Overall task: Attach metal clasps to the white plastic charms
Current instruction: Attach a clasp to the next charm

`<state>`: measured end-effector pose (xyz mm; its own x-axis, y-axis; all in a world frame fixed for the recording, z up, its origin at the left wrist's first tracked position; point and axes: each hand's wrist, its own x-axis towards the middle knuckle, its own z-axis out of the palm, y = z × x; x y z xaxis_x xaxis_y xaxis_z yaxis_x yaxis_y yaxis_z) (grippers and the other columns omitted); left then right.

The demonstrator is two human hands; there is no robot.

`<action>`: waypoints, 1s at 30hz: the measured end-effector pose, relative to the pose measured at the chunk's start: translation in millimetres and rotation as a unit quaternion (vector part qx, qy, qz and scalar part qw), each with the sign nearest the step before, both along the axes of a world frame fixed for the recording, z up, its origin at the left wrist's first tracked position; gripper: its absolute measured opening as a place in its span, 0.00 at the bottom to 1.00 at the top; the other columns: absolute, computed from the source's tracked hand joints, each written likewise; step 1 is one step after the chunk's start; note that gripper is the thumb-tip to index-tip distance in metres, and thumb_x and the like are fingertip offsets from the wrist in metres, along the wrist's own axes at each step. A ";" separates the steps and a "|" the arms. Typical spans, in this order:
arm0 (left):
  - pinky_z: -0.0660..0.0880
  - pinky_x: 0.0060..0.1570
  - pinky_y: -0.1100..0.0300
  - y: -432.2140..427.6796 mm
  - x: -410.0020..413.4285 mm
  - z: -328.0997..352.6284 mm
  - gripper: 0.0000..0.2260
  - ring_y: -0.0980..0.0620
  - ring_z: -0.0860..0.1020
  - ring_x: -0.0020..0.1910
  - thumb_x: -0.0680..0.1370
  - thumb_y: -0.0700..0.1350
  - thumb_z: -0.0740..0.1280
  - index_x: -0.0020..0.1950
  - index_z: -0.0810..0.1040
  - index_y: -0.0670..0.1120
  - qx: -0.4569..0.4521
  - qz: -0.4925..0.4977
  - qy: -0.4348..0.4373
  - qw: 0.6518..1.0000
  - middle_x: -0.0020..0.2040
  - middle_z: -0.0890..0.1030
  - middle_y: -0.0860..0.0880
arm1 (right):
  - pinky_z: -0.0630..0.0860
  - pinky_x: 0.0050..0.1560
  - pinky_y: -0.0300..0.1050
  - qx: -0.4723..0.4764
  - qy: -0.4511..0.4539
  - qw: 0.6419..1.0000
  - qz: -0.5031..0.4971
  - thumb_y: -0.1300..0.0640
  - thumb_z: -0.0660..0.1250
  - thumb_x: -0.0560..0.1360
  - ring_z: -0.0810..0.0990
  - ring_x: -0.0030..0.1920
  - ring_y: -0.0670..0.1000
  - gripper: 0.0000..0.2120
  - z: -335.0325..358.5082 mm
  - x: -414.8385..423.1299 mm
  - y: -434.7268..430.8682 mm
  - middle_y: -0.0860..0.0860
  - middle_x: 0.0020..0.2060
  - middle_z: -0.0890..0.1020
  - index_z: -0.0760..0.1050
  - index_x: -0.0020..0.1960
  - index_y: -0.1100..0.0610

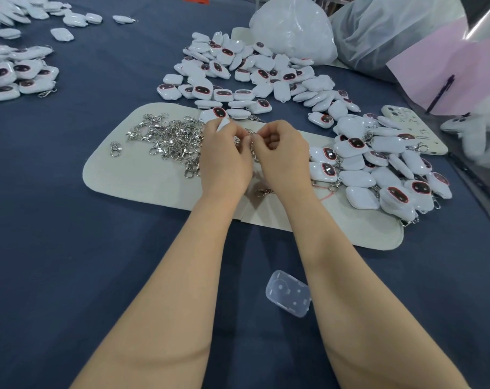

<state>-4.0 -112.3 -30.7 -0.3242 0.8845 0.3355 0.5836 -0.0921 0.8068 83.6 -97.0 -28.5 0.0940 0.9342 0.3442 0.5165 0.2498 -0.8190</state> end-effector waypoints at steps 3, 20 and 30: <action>0.69 0.54 0.59 -1.2 1.4 -0.2 0.04 0.45 0.73 0.59 0.78 0.41 0.64 0.49 0.78 0.43 0.003 -0.003 0.006 1.000 0.63 0.72 0.42 | 0.70 0.41 0.35 -0.007 -0.001 1.000 0.002 0.61 0.66 0.74 0.72 0.34 0.41 0.03 -0.3 0.5 -0.2 0.42 0.33 0.74 0.72 0.43 0.55; 0.70 0.50 0.59 -1.3 2.5 -0.4 0.05 0.46 0.74 0.54 0.78 0.39 0.63 0.51 0.78 0.41 -0.002 -0.012 0.013 1.000 0.62 0.72 0.43 | 0.69 0.39 0.29 -0.014 -0.001 1.000 0.006 0.61 0.66 0.74 0.73 0.34 0.39 0.04 -2.7 3.1 2.8 0.41 0.33 0.75 0.73 0.42 0.54; 0.63 0.42 0.66 1.7 0.2 -3.1 0.05 0.53 0.69 0.44 0.78 0.39 0.63 0.50 0.78 0.42 -0.002 -0.013 0.001 1.000 0.58 0.73 0.44 | 0.67 0.40 0.32 0.003 -0.022 0.996 0.082 0.62 0.65 0.74 0.73 0.38 0.45 0.06 -3.8 5.7 1.2 0.47 0.39 0.75 0.68 0.44 0.55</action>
<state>-3.8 -110.5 -33.8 -0.3001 0.8942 0.3323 0.5834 -0.1036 0.8055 89.3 -95.8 -32.2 -0.0745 0.9337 0.3501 0.5044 0.3381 -0.7945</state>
